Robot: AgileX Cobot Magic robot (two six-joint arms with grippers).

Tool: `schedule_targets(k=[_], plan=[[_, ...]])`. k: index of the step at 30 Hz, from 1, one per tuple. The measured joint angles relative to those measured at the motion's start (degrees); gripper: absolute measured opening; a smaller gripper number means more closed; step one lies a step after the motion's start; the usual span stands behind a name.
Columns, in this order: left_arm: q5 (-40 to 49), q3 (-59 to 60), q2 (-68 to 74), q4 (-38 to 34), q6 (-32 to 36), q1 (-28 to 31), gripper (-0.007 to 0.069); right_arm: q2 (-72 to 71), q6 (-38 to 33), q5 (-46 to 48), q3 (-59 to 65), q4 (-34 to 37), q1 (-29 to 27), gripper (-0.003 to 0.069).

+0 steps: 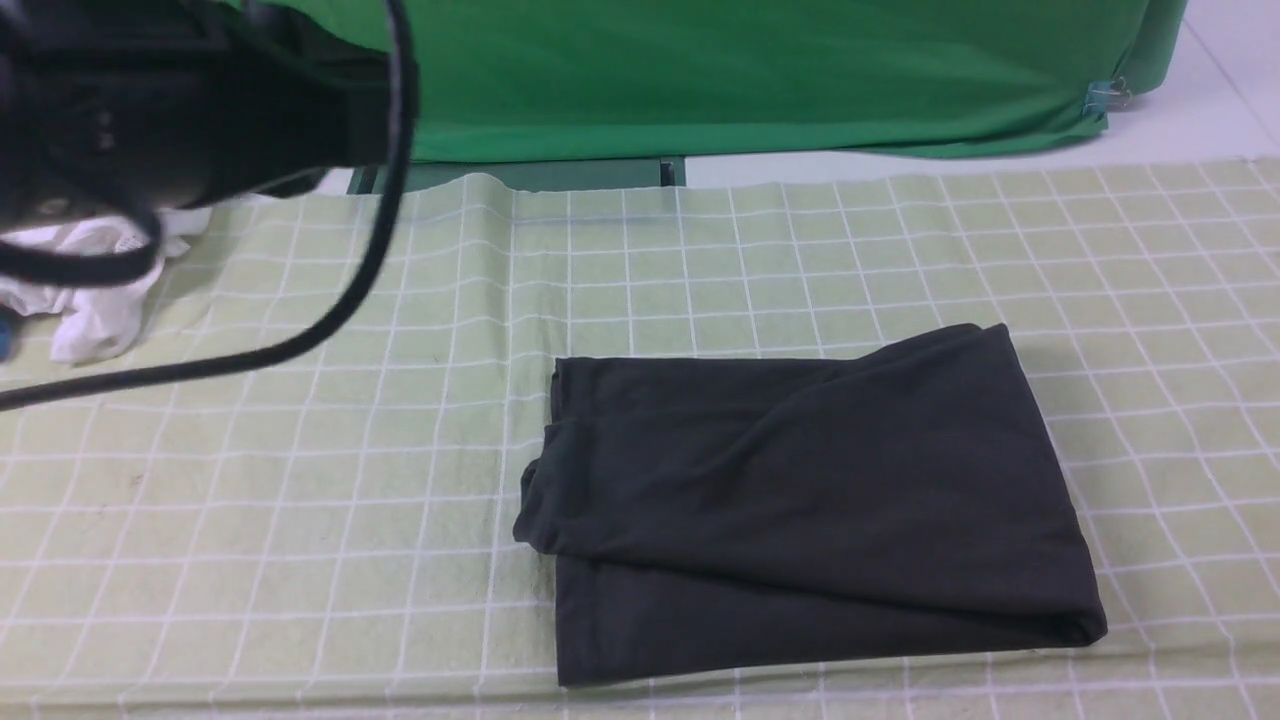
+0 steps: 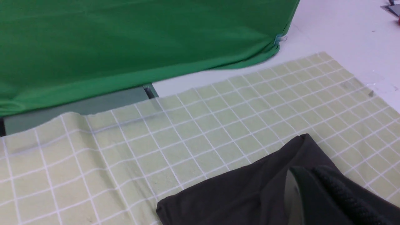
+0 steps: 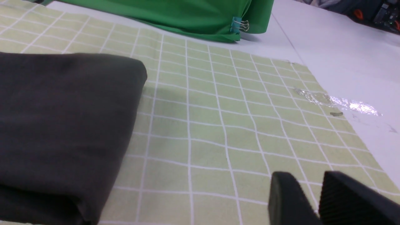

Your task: Fold a long-sleeved shirt over a green coffee tablecloth.

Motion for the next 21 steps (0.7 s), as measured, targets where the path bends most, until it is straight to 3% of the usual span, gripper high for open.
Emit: schedule_targets(k=[6, 10, 14, 18, 21], plan=[[4.3, 1.1, -9.8, 0.9, -0.1, 0.0, 0.0015, 0.0, 0.0, 0.0, 0.0, 0.0, 0.0, 0.0186], [2.7, 7.2, -17.0, -2.4, -0.2, 0.0, 0.0015, 0.0, 0.1, 0.0, 0.0, 0.0, 0.0, 0.0188], [-10.7, 21.6, -25.5, -5.9, 0.9, 0.0, 0.0015, 0.0, 0.1, 0.0, 0.0, 0.0, 0.0, 0.0201], [-21.9, 29.5, -29.0, -6.2, 1.1, 0.0, 0.0015, 0.0, 0.1, 0.0, 0.0, 0.0, 0.0, 0.0221], [-25.6, 31.9, -30.1, -6.2, 1.1, 0.0, 0.0015, 0.0, 0.1, 0.0, 0.0, 0.0, 0.0, 0.0232]])
